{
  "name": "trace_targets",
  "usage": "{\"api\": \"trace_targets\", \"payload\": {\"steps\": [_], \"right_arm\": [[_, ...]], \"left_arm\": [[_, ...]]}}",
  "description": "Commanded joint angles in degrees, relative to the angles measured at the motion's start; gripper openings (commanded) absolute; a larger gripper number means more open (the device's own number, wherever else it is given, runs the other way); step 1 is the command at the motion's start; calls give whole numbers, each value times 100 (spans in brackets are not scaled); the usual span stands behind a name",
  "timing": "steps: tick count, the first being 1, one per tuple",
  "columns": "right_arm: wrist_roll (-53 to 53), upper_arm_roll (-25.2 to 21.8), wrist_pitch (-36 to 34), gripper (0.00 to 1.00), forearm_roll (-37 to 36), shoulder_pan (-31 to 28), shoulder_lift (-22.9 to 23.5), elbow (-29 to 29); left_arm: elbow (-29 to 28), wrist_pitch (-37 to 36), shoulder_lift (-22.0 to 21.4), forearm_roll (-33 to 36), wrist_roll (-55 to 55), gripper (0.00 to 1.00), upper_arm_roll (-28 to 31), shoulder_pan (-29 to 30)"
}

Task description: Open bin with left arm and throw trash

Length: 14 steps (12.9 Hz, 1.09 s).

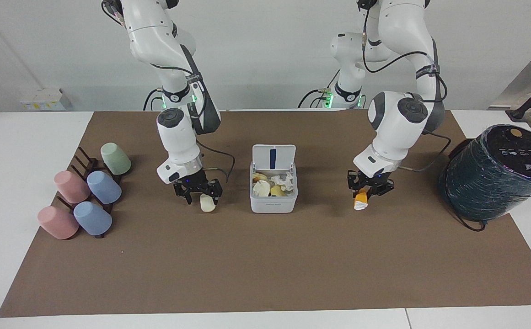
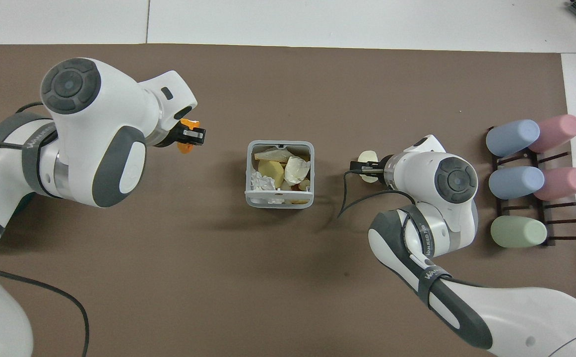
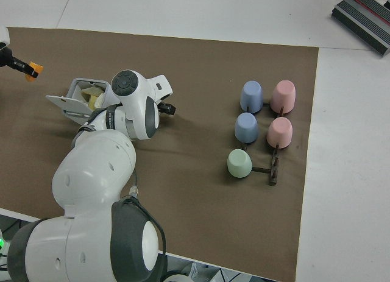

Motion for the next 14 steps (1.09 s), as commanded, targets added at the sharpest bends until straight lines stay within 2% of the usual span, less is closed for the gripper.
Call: {"api": "trace_targets", "payload": {"steps": [1, 2, 3, 4, 6, 7, 8, 9, 12, 14], "right_arm": [[-346, 34, 200, 100, -118, -57, -88, -196], [-347, 43, 400, 65, -118, -48, -53, -196], [-303, 43, 420, 17, -118, -13, -53, -187], [-294, 43, 437, 0, -118, 65, -44, -161], [-303, 43, 429, 0, -118, 57, -79, -117], [-303, 43, 429, 0, -118, 57, -105, -91], [-312, 43, 411, 0, -109, 40, -149, 14], [-303, 43, 368, 0, -109, 5, -193, 119], [55, 43, 184, 0, -39, -13, -307, 375], [809, 43, -411, 0, -30, 4, -386, 690]], "left_arm": [[338, -78, 268, 43, -913, 0, 79, -540], [330, 44, 268, 34, -1108, 0, 79, -681], [295, 289, 268, 34, -1205, 0, 79, -804], [164, 448, 259, 34, -1267, 0, 70, -892], [57, 511, 241, 34, -1529, 3, 70, -1094], [48, 607, 250, 34, -1714, 26, 62, -1147], [31, 686, 250, 34, -1812, 54, 61, -1218], [48, 695, 250, 34, -1821, 100, 70, -1244], [197, 564, 250, 43, -1830, 100, 88, -1280], [416, 205, 241, 61, -1813, 100, 97, -1184]]}}
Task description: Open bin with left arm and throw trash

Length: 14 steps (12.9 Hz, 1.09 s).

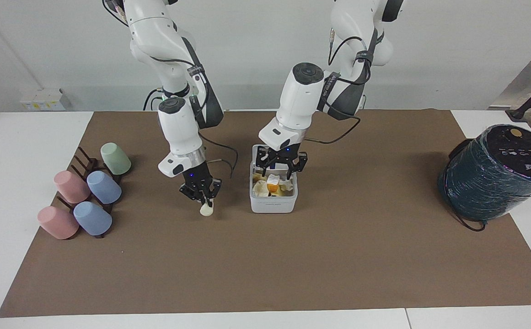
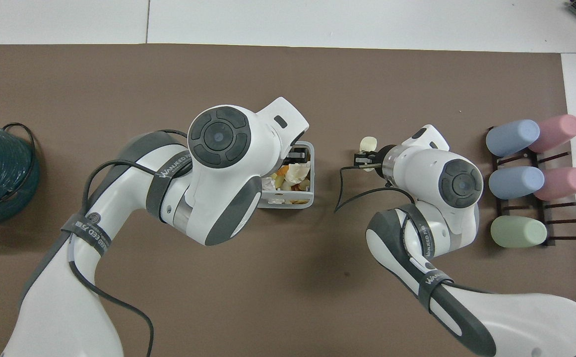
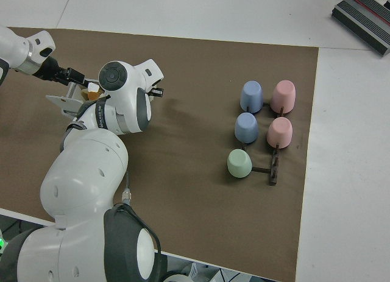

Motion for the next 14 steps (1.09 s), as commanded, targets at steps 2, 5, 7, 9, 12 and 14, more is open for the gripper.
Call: {"api": "trace_targets", "payload": {"steps": [2, 5, 7, 9, 12, 14], "right_arm": [[1410, 43, -1314, 0, -38, 33, -55, 822], [2755, 60, -1784, 0, 93, 253, 68, 1404], [3311, 60, -1706, 0, 304, 560, 173, 1580], [3602, 60, -1766, 0, 314, 797, 453, 1939], [3981, 60, -1793, 0, 322, 1157, 683, 2126], [4208, 60, -1854, 0, 331, 1343, 701, 2108]], "left_arm": [[577, -1042, -73, 113, 3, 100, 108, 462], [1157, -2185, -108, 113, 782, 100, 116, 1228], [1281, -2538, -117, 114, 1362, 100, 142, 1851], [1281, -2829, -292, 114, 1951, 100, 134, 2458], [1255, -3057, -687, 201, 2603, 100, 116, 2987], [1255, -3365, -889, 342, 2657, 100, 107, 3085]]}}
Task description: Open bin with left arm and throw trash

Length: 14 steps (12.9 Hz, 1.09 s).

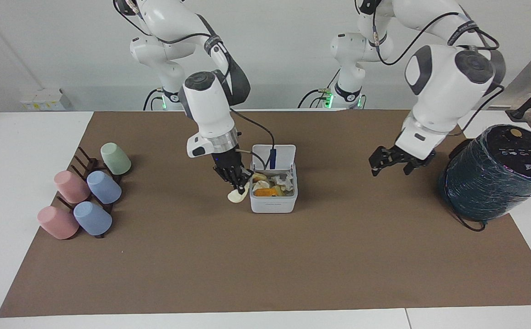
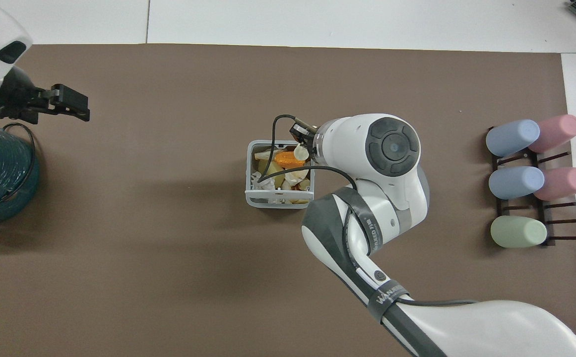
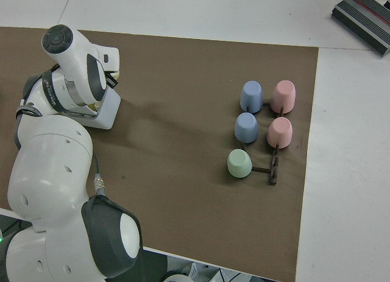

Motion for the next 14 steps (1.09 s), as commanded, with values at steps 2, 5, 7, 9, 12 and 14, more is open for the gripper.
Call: {"api": "trace_targets", "payload": {"steps": [2, 5, 7, 9, 12, 14], "right_arm": [[370, 18, -324, 0, 100, 203, 86, 164], [371, 18, -483, 99, 12, 318, 60, 50], [126, 18, -378, 100, 12, 318, 69, 102], [-619, 18, -430, 100, 73, 222, -71, 102], [-860, 9, -457, 100, 82, 98, -186, 85], [-860, 9, -474, 100, 82, 99, -195, 85]], "left_arm": [[-75, -478, -403, 196, 44, 100, -85, 40], [-189, -497, -518, 205, 35, 100, -94, 40], [-233, -462, -527, 310, 44, 100, -94, 40], [-382, -348, -588, 337, 52, 100, -103, 23], [-838, -14, -790, 328, 61, 100, -103, -13], [-910, 4, -843, 328, 70, 100, -103, -4]]}}
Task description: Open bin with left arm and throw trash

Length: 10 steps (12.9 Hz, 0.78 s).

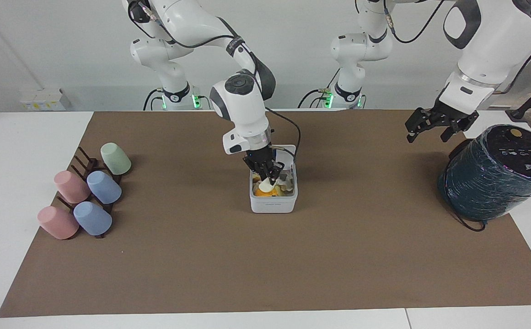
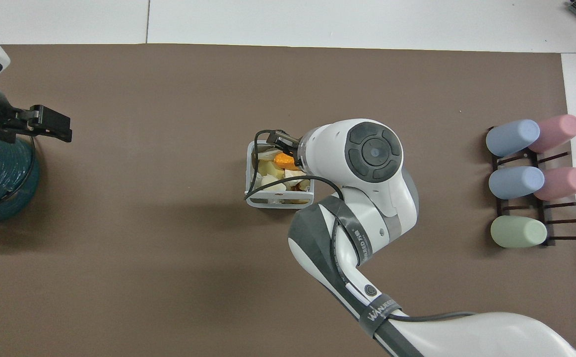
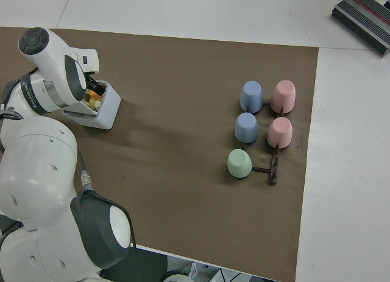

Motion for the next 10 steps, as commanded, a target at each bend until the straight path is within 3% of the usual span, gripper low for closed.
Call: {"api": "trace_targets", "payload": {"steps": [1, 5, 10], "right_arm": [[-155, 41, -85, 100, 80, -99, -100, -28], [-531, 32, -181, 100, 63, -625, -363, -45], [-1770, 14, -1032, 100, -16, -1582, -1136, -19]], "left_arm": [[-382, 221, -291, 143, 50, 100, 0, -17], [-373, 423, -273, 152, 58, 100, 0, -17], [-373, 502, -265, 152, 217, 100, 0, -43]]}}
